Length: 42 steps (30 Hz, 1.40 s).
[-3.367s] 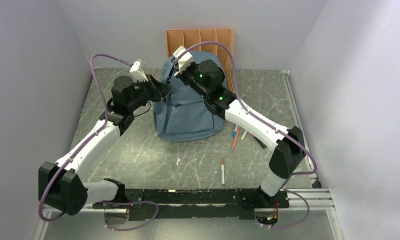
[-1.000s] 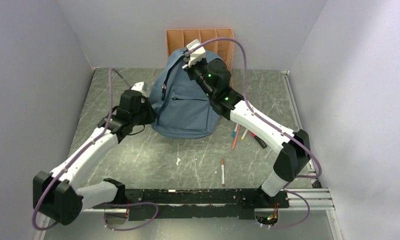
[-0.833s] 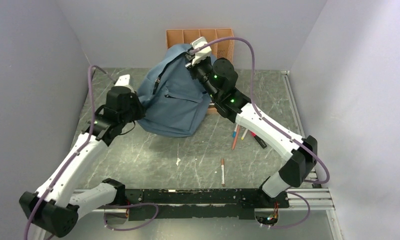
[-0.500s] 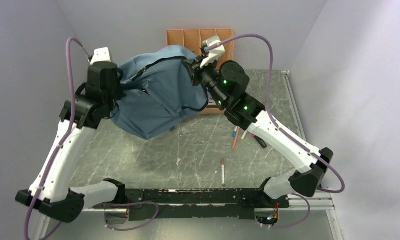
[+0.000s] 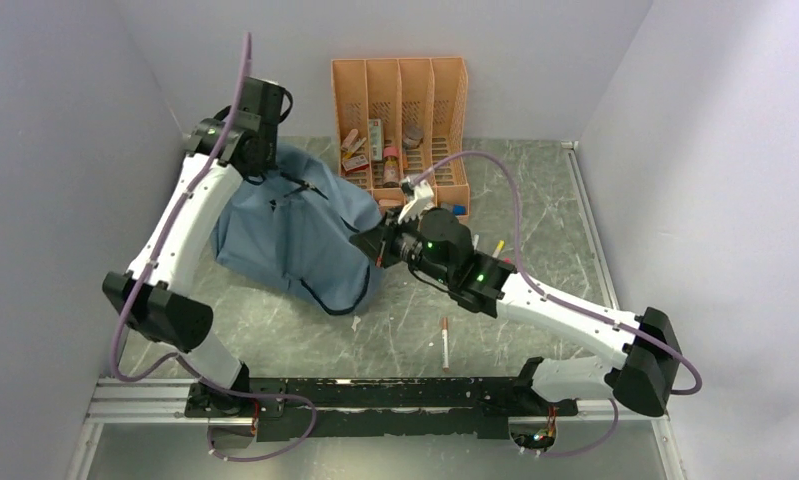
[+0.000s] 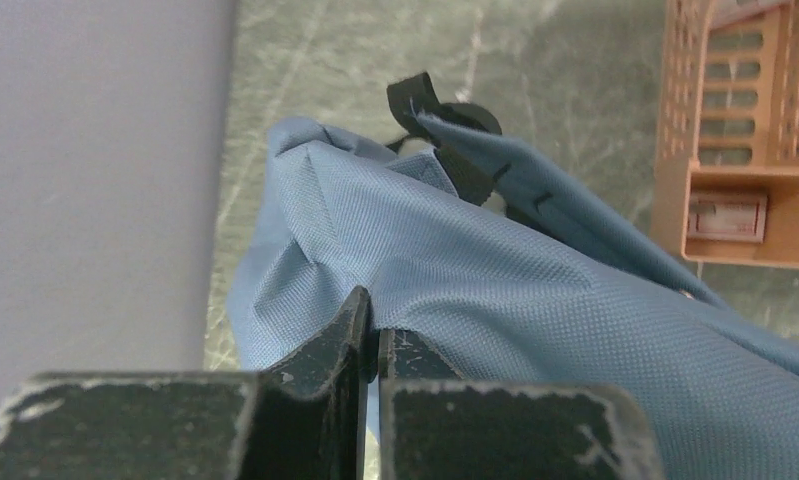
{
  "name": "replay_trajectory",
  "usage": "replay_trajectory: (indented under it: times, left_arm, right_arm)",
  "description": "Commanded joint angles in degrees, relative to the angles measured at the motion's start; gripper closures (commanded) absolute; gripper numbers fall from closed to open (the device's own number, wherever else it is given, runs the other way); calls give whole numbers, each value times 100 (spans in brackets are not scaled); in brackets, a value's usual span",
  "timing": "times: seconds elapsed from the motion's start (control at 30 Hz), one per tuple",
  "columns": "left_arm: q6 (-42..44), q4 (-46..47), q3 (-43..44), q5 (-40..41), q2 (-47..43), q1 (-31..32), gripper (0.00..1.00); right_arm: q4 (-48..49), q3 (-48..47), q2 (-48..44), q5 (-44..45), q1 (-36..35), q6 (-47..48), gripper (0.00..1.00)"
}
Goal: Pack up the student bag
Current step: Adjust the student bag at the center of the board.
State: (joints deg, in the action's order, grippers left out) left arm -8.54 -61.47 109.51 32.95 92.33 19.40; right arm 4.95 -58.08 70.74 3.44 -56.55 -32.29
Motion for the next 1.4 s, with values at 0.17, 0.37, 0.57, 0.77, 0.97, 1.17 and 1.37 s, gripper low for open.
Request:
replay_trajectory:
  times: [0.17,0.37,0.57,0.77,0.97,1.17,1.37]
  left_arm:
    - [173,1186,-801,-944,1012,-120,95]
    - [107,1113,-706,-1232,1574,-84,95]
    - [-475,886,-1910,-206,1209,46,95]
    - [-647,927,-2984,-15,404,35,95]
    - [-665,1269,-3038,-712,309,29,91]
    - [-733,1410,-2459,-727,23,29,49]
    - [-968,1715,-2679,-656,-960,-68,41]
  right_arm:
    - [259,1515,62,489,-9,-971,100]
    - [29,1698,594,705,173,-537,93]
    - [-89,1752,1252,304,367,-160,92]
    - [-137,1601,1700,364,663,214,90]
    - [-303,1328,1714,432,818,539,67]
    - [108,1416,1028,391,822,946,49]
    - [535,1378,619,313,816,901,38]
